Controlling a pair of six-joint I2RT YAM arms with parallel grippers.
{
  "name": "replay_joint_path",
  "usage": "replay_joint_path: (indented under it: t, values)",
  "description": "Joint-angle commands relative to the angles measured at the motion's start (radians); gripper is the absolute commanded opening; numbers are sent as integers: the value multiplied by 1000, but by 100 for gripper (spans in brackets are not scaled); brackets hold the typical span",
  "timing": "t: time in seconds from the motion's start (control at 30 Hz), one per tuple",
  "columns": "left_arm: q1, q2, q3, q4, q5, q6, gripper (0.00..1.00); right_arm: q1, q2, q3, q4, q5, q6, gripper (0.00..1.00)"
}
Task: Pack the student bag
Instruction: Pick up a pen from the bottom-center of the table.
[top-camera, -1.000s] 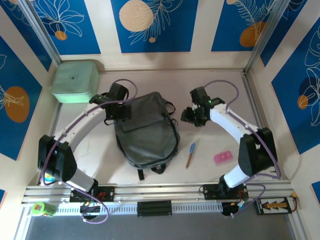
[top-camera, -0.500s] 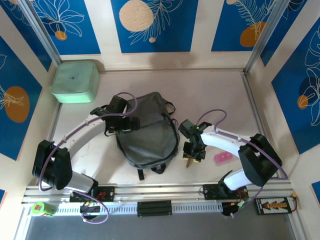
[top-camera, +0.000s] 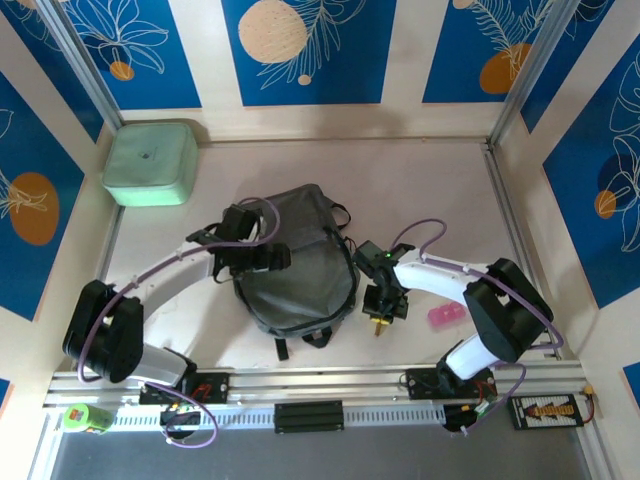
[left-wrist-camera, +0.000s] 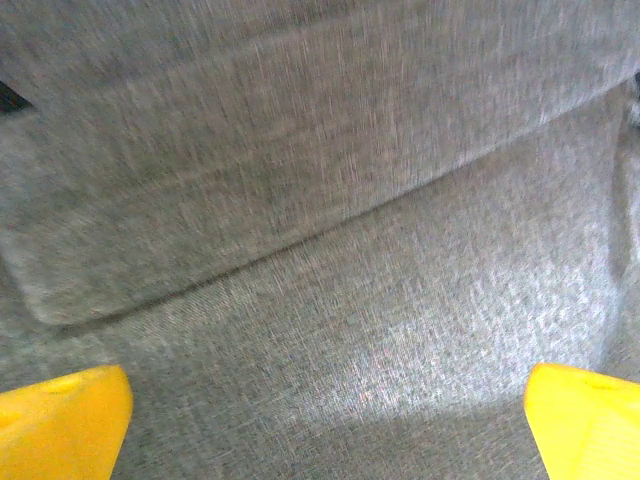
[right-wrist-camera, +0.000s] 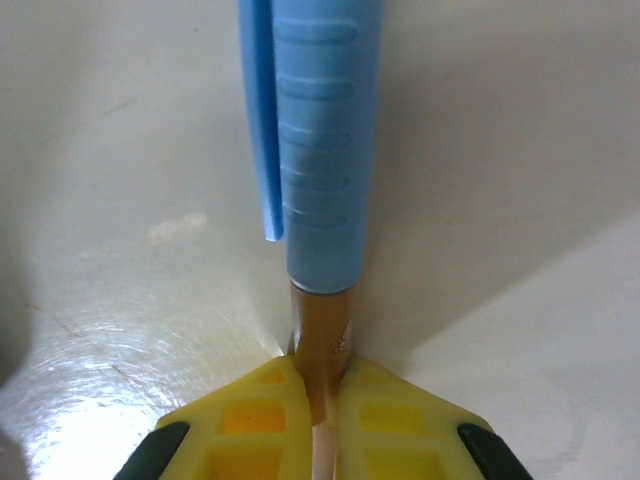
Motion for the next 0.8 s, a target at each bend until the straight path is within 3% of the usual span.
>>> replay_joint_path:
  t: [0.0, 0.17, 0.37, 0.6, 0.77]
  values:
    - [-29, 2, -60, 125, 54, -80, 100, -9, -11, 24, 33, 132, -21, 5]
    - [-92, 28, -123, 245, 63, -241, 100, -82, -160, 80, 45, 163, -108, 4]
    - [-187, 142, -86, 405, 45, -401, 99, -164, -255, 124, 137, -16, -202, 4]
    - [-292, 293, 71, 551, 65, -512, 97, -191, -190, 148, 273, -229, -257, 3]
    - [-303, 185, 80, 431, 6, -449, 93, -190, -110, 146, 308, -265, -281, 2]
